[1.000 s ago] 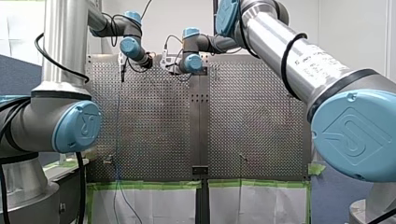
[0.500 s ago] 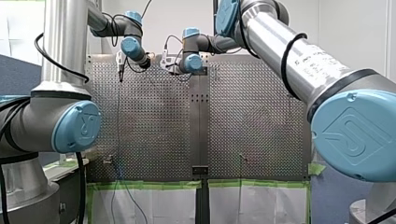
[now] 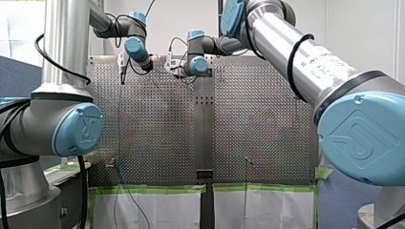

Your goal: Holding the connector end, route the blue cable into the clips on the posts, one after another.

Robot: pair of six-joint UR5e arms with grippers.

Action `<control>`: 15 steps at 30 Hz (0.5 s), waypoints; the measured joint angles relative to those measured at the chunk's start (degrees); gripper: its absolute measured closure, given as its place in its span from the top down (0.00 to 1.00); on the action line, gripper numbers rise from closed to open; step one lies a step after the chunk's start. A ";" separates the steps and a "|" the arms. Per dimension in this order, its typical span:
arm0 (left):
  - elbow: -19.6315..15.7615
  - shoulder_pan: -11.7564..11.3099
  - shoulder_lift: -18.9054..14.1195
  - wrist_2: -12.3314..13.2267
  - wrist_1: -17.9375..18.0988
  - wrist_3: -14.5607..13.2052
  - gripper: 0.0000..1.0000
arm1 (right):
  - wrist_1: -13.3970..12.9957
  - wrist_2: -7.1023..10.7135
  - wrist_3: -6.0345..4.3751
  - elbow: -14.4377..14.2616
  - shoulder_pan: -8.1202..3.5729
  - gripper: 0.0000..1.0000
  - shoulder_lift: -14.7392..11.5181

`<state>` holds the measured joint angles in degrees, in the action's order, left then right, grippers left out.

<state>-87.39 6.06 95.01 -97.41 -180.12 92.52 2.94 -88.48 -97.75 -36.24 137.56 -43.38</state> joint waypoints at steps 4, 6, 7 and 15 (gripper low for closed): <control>0.00 0.84 0.36 -1.01 -0.34 0.00 0.00 | 0.05 -0.02 0.00 -1.43 -0.30 0.00 0.00; -0.02 1.36 0.99 -1.60 -0.75 -0.14 0.00 | 0.11 -0.01 0.00 -1.98 -0.42 0.00 0.00; -0.02 1.59 1.31 -1.83 -0.99 -0.28 0.00 | 0.14 -0.01 0.00 -2.18 -0.47 0.00 -0.01; -0.03 3.33 3.50 -3.45 -2.55 -0.66 0.00 | 0.22 -0.02 0.12 -4.89 -1.31 0.00 -0.08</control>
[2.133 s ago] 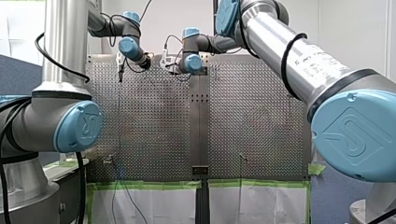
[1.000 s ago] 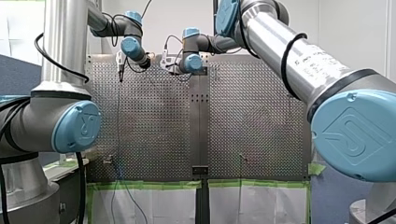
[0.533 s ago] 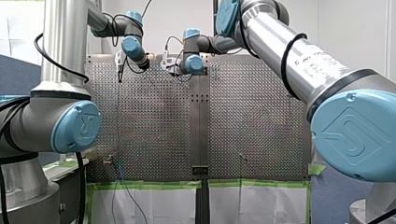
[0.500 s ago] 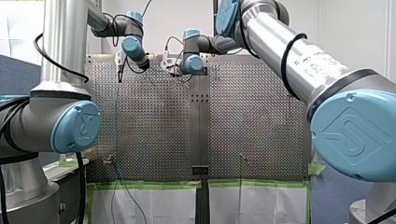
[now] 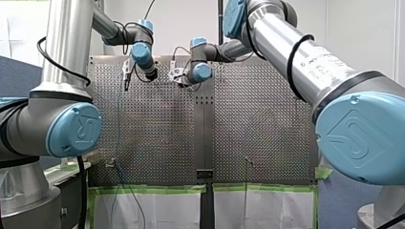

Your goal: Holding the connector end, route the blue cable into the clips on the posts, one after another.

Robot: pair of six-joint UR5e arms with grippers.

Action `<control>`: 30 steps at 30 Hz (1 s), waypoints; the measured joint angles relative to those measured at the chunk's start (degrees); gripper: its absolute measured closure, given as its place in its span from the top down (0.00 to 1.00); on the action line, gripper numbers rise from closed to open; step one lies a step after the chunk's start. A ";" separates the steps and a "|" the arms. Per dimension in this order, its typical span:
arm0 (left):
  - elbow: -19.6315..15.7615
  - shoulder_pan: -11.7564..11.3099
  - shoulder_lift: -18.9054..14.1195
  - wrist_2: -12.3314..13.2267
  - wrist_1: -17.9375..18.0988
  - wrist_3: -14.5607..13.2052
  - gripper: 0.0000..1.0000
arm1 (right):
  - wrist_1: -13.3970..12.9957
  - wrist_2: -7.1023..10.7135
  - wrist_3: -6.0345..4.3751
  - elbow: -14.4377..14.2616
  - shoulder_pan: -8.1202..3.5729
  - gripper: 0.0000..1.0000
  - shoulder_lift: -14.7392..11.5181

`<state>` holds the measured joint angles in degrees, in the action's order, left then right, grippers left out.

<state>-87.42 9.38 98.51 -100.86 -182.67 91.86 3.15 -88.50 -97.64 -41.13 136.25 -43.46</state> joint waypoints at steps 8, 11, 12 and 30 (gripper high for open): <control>-0.14 1.38 1.45 -3.04 -0.22 0.01 0.00 | 0.06 0.03 0.18 -2.31 -0.87 0.00 -0.07; -0.18 1.58 1.59 -3.26 -0.23 0.05 0.00 | 0.05 0.01 0.27 -3.19 -1.12 0.00 -0.09; -0.24 1.68 1.60 -3.30 -0.20 0.10 0.00 | 0.02 0.00 0.29 -3.62 -1.22 0.00 -0.09; -5.13 4.37 1.70 -3.42 3.63 1.53 0.00 | -0.16 -0.63 1.33 -9.86 -2.21 0.00 -0.18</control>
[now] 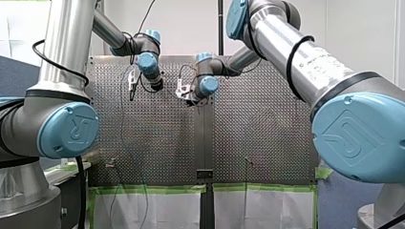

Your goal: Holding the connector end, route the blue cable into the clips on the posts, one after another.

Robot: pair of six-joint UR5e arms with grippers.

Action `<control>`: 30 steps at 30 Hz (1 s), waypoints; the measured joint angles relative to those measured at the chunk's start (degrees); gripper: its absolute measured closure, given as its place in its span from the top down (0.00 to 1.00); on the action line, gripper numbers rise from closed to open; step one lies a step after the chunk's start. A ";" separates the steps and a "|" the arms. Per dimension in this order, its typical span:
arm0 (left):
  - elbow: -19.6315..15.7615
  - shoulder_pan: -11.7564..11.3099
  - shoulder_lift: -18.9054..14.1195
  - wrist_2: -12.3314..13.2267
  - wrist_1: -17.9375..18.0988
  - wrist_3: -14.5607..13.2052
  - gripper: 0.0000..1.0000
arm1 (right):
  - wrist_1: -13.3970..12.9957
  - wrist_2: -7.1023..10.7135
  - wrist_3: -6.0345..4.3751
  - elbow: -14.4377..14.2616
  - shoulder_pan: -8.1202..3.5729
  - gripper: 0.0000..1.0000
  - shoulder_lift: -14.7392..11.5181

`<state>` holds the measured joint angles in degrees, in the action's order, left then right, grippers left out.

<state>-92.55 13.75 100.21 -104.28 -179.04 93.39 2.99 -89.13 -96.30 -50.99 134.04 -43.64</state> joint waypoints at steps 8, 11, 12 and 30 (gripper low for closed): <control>-0.28 1.37 2.42 0.01 0.21 -0.01 0.00 | -0.24 -2.02 0.55 -3.34 -0.21 0.00 -0.04; -0.28 2.20 3.85 -0.08 0.85 0.45 0.00 | -0.31 -2.75 0.95 -4.53 -0.33 0.00 -0.05; -0.29 2.47 4.30 -0.18 1.20 0.69 0.00 | -0.34 -3.07 1.08 -5.00 -0.42 0.00 -0.05; -5.50 5.46 9.45 -2.91 9.19 2.47 0.00 | -3.85 -4.81 1.80 -12.64 -2.03 0.00 -0.02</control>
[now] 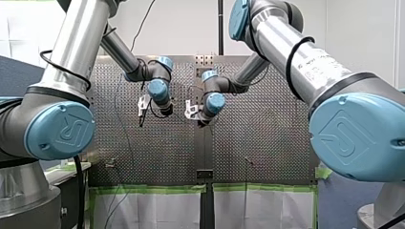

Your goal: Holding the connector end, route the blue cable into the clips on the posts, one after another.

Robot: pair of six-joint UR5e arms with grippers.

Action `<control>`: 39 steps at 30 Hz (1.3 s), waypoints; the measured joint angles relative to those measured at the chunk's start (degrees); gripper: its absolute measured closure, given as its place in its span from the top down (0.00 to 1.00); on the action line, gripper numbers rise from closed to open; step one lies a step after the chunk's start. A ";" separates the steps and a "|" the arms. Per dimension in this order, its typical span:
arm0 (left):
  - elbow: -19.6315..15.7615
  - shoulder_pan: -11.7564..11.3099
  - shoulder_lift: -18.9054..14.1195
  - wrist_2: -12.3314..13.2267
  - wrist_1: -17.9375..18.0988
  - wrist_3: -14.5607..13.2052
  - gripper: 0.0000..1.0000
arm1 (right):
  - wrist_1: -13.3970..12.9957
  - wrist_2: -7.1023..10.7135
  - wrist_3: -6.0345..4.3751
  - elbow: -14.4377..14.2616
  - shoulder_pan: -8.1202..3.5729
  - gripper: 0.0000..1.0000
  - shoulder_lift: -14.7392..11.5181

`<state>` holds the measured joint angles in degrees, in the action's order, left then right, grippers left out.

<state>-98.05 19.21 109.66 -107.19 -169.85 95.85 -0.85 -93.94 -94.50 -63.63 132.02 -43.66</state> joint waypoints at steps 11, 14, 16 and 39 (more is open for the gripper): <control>-0.33 2.02 2.98 0.13 4.00 -0.68 0.00 | -4.80 -0.03 -0.13 -5.41 -1.13 0.00 0.00; -0.35 2.67 4.69 0.03 5.02 -0.52 0.00 | -5.50 -0.03 -0.09 -6.79 -1.51 0.00 0.00; -0.36 3.03 5.69 -0.02 5.57 -0.15 0.00 | -6.18 -0.03 -0.08 -7.70 -1.80 0.00 0.00; -0.87 7.49 15.89 0.66 12.98 3.23 0.00 | -17.80 0.02 -0.85 -18.62 -4.28 0.00 0.01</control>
<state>-98.92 26.70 125.55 -106.53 -156.87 99.08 -18.65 -93.92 -95.35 -82.25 127.74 -43.65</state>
